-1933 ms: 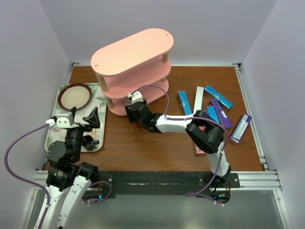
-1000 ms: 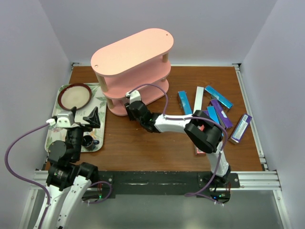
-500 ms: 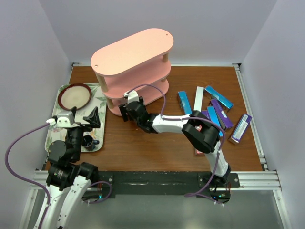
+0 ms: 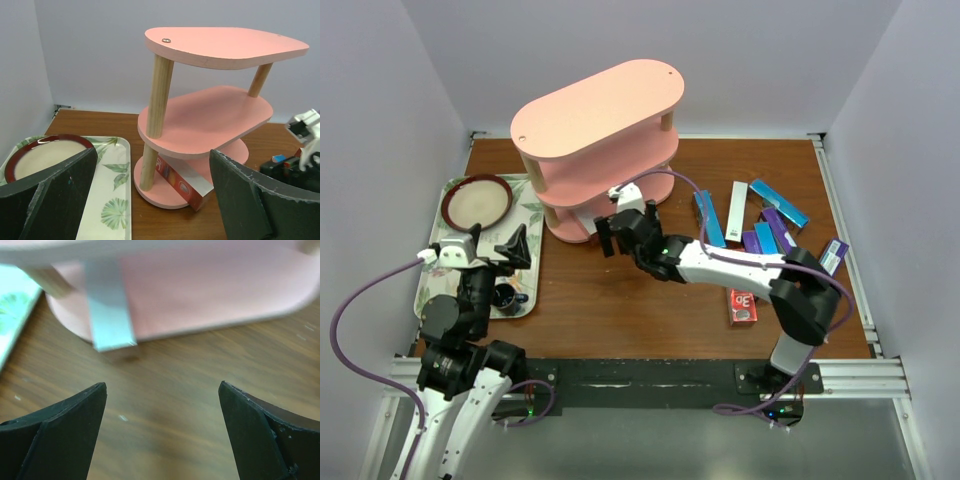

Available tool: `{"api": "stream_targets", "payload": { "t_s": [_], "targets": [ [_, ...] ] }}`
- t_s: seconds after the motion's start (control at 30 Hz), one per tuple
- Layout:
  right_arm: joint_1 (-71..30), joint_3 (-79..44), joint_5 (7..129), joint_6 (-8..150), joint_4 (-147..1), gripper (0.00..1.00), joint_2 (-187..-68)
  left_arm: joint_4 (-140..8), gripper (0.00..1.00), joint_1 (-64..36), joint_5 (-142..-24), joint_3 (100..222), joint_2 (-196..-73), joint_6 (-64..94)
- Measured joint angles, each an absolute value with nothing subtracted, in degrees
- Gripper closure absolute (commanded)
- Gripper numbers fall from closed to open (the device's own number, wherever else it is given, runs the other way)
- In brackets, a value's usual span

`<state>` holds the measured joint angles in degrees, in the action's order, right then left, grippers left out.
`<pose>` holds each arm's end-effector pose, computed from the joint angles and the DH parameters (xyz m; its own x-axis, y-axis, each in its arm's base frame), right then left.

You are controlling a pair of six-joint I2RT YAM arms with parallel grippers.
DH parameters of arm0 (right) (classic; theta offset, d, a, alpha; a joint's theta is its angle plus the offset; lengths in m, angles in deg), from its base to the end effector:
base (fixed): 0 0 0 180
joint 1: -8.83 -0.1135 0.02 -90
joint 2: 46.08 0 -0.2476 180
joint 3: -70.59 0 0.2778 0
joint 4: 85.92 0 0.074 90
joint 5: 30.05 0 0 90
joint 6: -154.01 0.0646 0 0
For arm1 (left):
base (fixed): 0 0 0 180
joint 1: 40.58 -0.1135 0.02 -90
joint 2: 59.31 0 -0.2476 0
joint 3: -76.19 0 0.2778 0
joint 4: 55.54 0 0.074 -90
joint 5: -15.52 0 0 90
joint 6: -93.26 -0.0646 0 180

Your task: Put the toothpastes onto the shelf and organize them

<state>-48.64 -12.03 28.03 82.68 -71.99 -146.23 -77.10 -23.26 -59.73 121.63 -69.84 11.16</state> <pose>0.2646 0.3513 0.2063 -0.4173 -0.1490 -0.8965 -0.3584 0.9335 0.0116 0.1358 -0.0251 0.3492 0.2113 -0.2051 -0.9557 0.0812 0.9780 -0.1920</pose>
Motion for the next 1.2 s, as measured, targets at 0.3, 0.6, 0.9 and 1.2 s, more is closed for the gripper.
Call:
{"api": "stream_targets", "payload": {
  "t_s": [0.3, 0.6, 0.9, 1.2],
  "targets": [
    [-45.5, 1.0, 24.6, 88.8, -53.3, 0.01, -129.4, -77.1, 0.0, -22.9, -60.3, 121.6, -68.9, 11.2],
    [-32.5, 13.3, 24.7, 95.6, -41.2, 0.02, -110.5, -77.1, 0.0, -22.6, -60.4, 121.5, -68.3, 11.2],
    [-18.6, 13.3, 25.7, 95.7, -44.8, 0.06, -116.6, -77.1, 0.0, -22.0, -60.4, 121.5, -68.3, 11.2],
    [-14.7, 7.3, 29.4, 95.2, -52.2, 0.18, -130.3, -77.1, 0.0, -22.0, -60.4, 121.5, -68.3, 11.2]
  ]
}}
